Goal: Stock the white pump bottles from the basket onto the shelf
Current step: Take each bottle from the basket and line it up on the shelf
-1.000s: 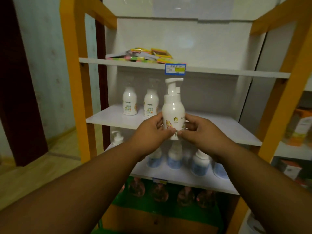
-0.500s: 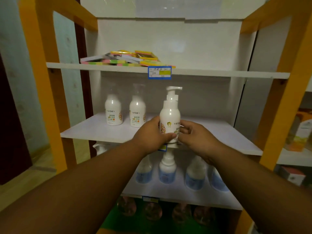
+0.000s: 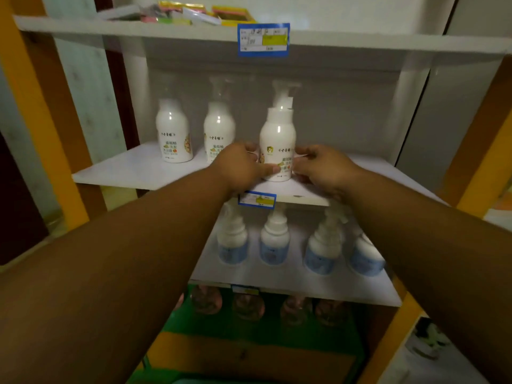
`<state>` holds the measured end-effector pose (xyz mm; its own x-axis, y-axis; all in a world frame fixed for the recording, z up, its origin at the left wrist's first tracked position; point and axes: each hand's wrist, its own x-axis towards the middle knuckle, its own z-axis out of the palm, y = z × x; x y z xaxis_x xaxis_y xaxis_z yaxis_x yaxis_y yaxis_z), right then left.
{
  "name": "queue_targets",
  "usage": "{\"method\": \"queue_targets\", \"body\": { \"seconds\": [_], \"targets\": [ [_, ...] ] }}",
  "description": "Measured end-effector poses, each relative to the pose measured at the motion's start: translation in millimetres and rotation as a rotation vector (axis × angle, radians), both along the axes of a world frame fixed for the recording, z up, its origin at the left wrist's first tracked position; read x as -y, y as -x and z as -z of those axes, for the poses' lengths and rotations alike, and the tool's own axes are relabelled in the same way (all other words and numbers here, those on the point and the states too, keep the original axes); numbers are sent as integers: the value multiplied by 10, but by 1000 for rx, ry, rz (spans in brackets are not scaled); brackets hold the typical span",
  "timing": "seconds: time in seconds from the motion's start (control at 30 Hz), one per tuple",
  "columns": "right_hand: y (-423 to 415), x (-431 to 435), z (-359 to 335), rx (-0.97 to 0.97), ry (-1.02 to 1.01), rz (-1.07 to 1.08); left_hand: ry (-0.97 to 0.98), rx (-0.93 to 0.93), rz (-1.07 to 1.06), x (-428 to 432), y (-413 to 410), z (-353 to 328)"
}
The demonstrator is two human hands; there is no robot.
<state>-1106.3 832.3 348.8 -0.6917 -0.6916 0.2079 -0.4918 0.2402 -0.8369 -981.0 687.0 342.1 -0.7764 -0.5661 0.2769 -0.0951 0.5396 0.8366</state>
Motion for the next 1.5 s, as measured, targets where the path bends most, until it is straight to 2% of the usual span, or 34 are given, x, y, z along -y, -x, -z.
{"method": "queue_targets", "body": {
  "seconds": [0.1, 0.3, 0.4, 0.6, 0.73, 0.87, 1.0, 1.1, 1.33, 1.5],
  "targets": [
    [49, 48, 28, 52, 30, -8, -58, 30, 0, 23, 6, -23],
    [86, 121, 53, 11, 27, -31, 130, 78, -162, -33, 74, -26],
    [99, 135, 95, 7, 65, -39, 117, 57, -235, -64, 101, -16],
    [53, 81, 139, -185, 38, -20, 86, -19, -312, -112, 110, 24],
    [-20, 41, 121, -236, -35, -101, 92, -21, -302, -104, 93, -1],
    [-18, 79, 101, -403, -213, -30, 159, 59, -221, -116, 81, 12],
    [-57, 157, 64, -331, -345, -57, 213, 137, -194, -104, 71, -26],
    [-67, 185, 51, -388, -451, -49, 256, 201, -163, -107, 49, -86],
    [-30, 264, 76, -425, -608, 30, 577, 413, -116, -121, 57, -163],
    [12, 284, 116, -431, -635, 69, 656, 458, -124, -125, 42, -194]
  ]
}}
